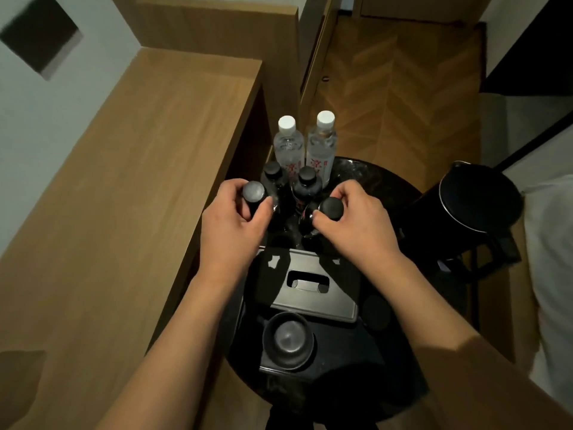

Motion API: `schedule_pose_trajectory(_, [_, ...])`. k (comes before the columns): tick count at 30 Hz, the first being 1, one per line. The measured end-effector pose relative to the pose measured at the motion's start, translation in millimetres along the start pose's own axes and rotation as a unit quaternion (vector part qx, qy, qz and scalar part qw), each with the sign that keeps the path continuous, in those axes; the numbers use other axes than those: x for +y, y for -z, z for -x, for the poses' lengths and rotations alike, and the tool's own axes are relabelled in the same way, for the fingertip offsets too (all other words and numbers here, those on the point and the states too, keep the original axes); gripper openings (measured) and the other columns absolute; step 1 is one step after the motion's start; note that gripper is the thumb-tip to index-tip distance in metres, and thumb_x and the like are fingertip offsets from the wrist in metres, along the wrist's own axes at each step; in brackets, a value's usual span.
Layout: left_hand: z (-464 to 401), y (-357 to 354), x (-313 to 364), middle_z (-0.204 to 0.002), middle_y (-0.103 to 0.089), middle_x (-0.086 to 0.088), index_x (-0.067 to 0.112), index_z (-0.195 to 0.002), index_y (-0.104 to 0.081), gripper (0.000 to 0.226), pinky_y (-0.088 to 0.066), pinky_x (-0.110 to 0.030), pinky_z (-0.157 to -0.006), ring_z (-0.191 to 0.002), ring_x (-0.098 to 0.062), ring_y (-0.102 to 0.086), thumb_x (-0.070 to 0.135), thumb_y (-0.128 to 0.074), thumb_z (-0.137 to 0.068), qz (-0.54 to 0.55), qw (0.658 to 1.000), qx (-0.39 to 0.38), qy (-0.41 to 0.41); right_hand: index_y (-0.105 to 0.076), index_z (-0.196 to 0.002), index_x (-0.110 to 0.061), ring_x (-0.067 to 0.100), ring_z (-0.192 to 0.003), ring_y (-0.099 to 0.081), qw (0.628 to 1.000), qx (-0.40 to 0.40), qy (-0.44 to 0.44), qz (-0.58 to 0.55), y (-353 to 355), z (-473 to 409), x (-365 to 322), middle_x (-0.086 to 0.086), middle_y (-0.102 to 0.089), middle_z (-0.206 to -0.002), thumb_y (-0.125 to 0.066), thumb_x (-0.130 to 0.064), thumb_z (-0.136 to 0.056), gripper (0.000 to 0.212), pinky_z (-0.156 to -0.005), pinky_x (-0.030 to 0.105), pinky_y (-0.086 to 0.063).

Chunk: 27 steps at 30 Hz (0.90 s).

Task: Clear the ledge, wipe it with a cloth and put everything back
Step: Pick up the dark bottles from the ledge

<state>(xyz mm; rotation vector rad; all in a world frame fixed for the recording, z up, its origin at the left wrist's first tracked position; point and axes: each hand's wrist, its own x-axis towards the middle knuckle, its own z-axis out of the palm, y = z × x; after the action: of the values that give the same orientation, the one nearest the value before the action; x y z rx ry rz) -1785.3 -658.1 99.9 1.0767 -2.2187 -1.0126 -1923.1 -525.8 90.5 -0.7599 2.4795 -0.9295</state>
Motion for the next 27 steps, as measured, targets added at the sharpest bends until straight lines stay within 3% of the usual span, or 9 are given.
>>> schedule_pose_trajectory(5, [-17.3,-20.5,-29.7,-0.067,-0.05,0.012,0.023,-0.112,-0.059,0.028,-0.037,-0.008,-0.056,-0.061,0.005,-0.051,0.034,-0.073,-0.09,-0.007,0.999,-0.024,0.033,-0.048,-0.093,-0.029,0.019,-0.082,-0.061,0.999,-0.022,-0.006,0.029,-32.3,-20.4,4.9,-0.009,-0.062,-0.084,-0.069,-0.042,-0.078,0.03,-0.072,0.039,-0.051])
schedule_pose_trajectory(8, [-22.9,-29.6,-42.0,-0.069,-0.054,0.009,0.022,-0.114,-0.06,0.029,-0.038,-0.009,-0.058,-0.068,0.002,-0.054,0.033,-0.073,-0.09,-0.026,0.998,-0.053,0.03,-0.047,-0.094,-0.03,0.023,-0.086,-0.063,0.998,-0.04,-0.011,0.046,-43.4,-27.5,7.0,-0.007,-0.063,-0.088,-0.07,-0.042,-0.078,0.031,-0.072,0.038,-0.049])
schedule_pose_trajectory(12, [-28.3,-39.9,-55.2,-0.074,-0.057,0.008,0.023,-0.115,-0.06,0.029,-0.04,-0.016,-0.061,-0.068,-0.003,-0.055,0.033,-0.073,-0.09,-0.047,0.995,-0.086,0.026,-0.05,-0.1,-0.027,0.024,-0.089,-0.063,0.996,-0.057,-0.009,0.07,-52.5,-31.4,8.2,-0.005,-0.063,-0.093,-0.07,-0.04,-0.081,0.031,-0.073,0.039,-0.049])
schedule_pose_trajectory(15, [-27.8,-45.3,-63.1,-0.09,-0.062,0.006,0.021,-0.12,-0.061,0.032,-0.05,-0.03,-0.072,-0.077,-0.009,-0.059,0.031,-0.072,-0.091,-0.058,0.992,-0.111,0.02,-0.051,-0.104,-0.026,0.023,-0.09,-0.061,0.995,-0.064,-0.004,0.072,-58.4,-29.8,10.1,-0.007,-0.058,-0.092,-0.069,-0.04,-0.084,0.03,-0.074,0.036,-0.047])
schedule_pose_trajectory(18, [-26.0,-47.5,-68.1,-0.1,-0.063,0.004,0.022,-0.124,-0.06,0.035,-0.052,-0.032,-0.079,-0.085,-0.011,-0.06,0.029,-0.071,-0.092,-0.054,0.991,-0.117,0.021,-0.053,-0.11,-0.025,0.022,-0.09,-0.061,0.996,-0.055,0.003,0.071,-61.9,-29.8,9.9,-0.007,-0.057,-0.094,-0.068,-0.042,-0.087,0.033,-0.075,0.037,-0.049])
schedule_pose_trajectory(24, [-24.8,-36.5,-59.3,-0.109,-0.062,0.004,0.019,-0.139,-0.054,0.044,-0.053,-0.04,-0.091,-0.099,-0.014,-0.061,0.024,-0.064,-0.096,-0.061,0.99,-0.127,0.024,-0.048,-0.133,-0.022,0.027,-0.106,-0.062,0.988,-0.077,-0.006,0.137,-55.1,-28.8,-1.2,0.005,-0.062,-0.119,-0.063,-0.043,-0.091,0.049,-0.083,0.037,-0.05])
schedule_pose_trajectory(27, [-21.2,-18.2,-54.4,-0.113,-0.064,0.006,0.021,-0.141,-0.052,0.044,-0.052,-0.033,-0.091,-0.102,-0.012,-0.062,0.026,-0.062,-0.098,-0.064,0.991,-0.112,0.024,-0.045,-0.139,-0.019,0.028,-0.112,-0.059,0.987,-0.028,0.023,0.159,-47.5,-14.8,-11.6,0.008,-0.057,-0.127,-0.061,-0.04,-0.093,0.053,-0.086,0.037,-0.049])
